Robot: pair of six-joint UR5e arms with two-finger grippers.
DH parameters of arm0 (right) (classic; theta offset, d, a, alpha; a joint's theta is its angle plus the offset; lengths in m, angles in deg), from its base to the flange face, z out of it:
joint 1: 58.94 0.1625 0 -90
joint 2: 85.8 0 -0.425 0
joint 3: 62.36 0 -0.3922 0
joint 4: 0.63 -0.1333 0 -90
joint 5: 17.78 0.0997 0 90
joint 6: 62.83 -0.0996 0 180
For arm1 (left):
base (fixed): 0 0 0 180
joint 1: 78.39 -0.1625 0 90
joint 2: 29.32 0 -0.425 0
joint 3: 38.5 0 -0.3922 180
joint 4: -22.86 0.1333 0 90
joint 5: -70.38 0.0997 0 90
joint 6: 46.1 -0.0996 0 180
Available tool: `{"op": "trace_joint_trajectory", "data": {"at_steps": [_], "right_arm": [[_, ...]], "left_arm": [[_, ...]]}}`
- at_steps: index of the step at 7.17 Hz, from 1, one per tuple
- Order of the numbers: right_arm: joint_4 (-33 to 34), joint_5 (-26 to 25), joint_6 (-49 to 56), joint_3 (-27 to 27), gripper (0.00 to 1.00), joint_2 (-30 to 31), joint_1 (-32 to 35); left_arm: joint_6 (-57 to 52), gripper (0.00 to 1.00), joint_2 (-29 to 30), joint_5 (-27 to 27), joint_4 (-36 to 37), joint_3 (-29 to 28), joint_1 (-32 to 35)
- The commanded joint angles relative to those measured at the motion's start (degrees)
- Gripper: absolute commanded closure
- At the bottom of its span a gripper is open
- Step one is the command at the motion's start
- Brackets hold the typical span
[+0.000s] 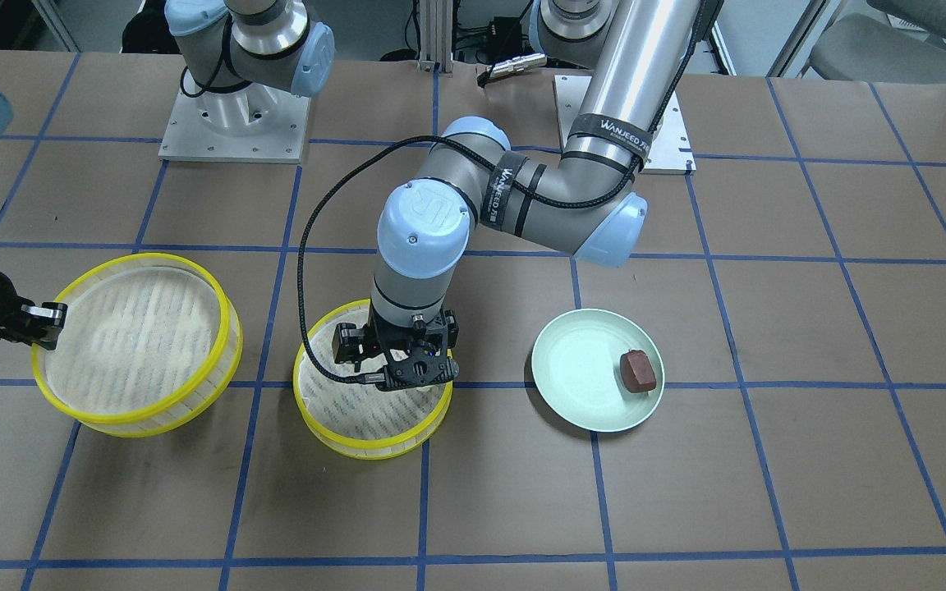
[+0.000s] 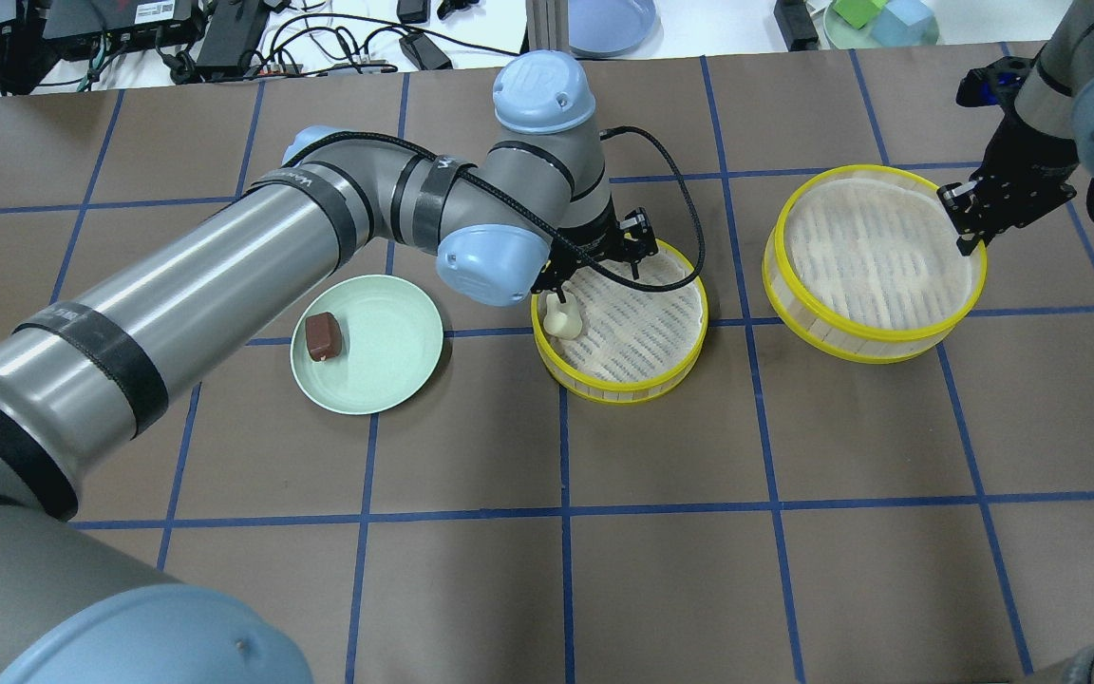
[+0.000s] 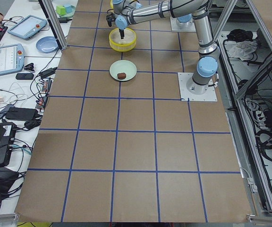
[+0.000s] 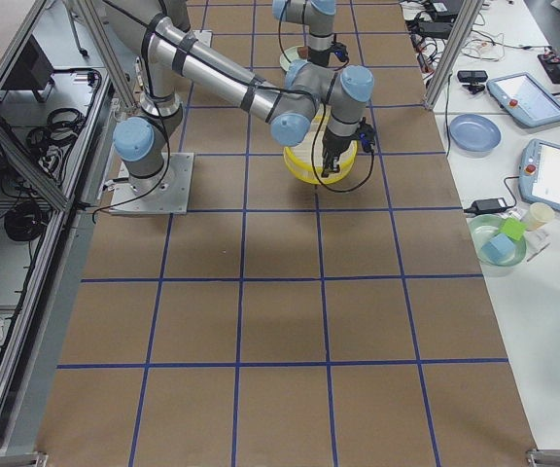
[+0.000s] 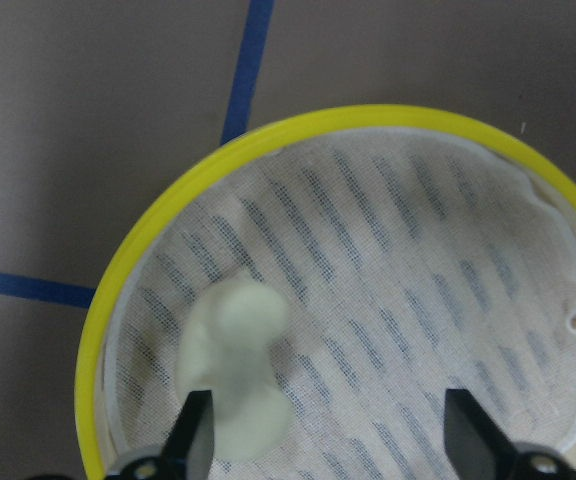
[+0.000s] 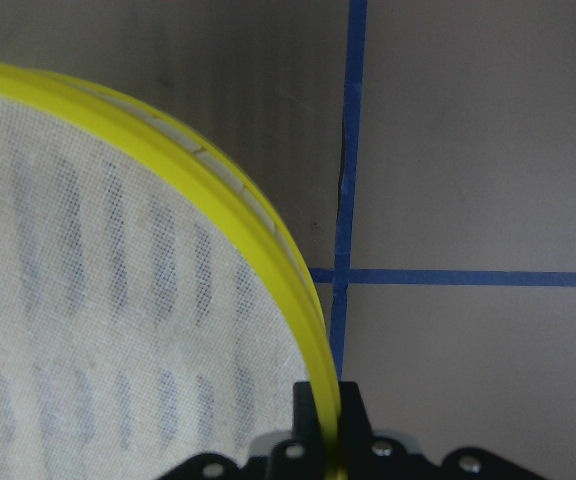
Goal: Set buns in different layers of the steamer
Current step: 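Lower the white bun into the bottom steamer tier and release with the left gripper, then raise the left gripper away while the right gripper stacks the top tier back on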
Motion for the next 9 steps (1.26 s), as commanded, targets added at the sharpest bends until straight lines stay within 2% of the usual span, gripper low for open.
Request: {"op": "trace_joint_trajectory", "data": {"at_steps": [1, 2, 3, 4, 6, 7, 9], "right_arm": [[-1.3, 0.5, -2.5, 0.7, 1.00, 0.4, 1.9], [-1.4, 0.5, -6.0, 0.9, 1.00, 0.8, 5.2], [-1.3, 0.6, -9.6, 1.0, 1.00, 0.9, 8.5], [-1.2, 0.7, -14.9, 1.0, 1.00, 0.9, 12.4], [-0.9, 2.2, -27.1, 1.0, 1.00, 0.2, 20.9], [-0.6, 4.5, -31.1, 1.0, 1.00, -0.8, 23.9], [0.4, 3.8, -32.6, 0.9, 1.00, -2.9, 25.5]], "left_arm": [[-2.5, 0.00, -2.6, 0.6, -0.5, -0.1, -1.1], [-16.4, 0.00, -4.6, 5.8, -2.3, 0.3, -6.4], [-25.5, 0.00, -6.9, 7.0, -6.7, 0.7, -13.2], [-30.2, 0.00, -8.0, 7.2, -9.1, 2.6, -18.4], [-35.6, 0.00, -9.0, 7.1, -9.0, 11.1, -26.3], [-39.5, 0.00, -8.7, 7.1, -8.9, 14.4, -28.9], [-39.6, 0.00, -7.6, 7.2, -9.0, 15.8, -29.5]]}}
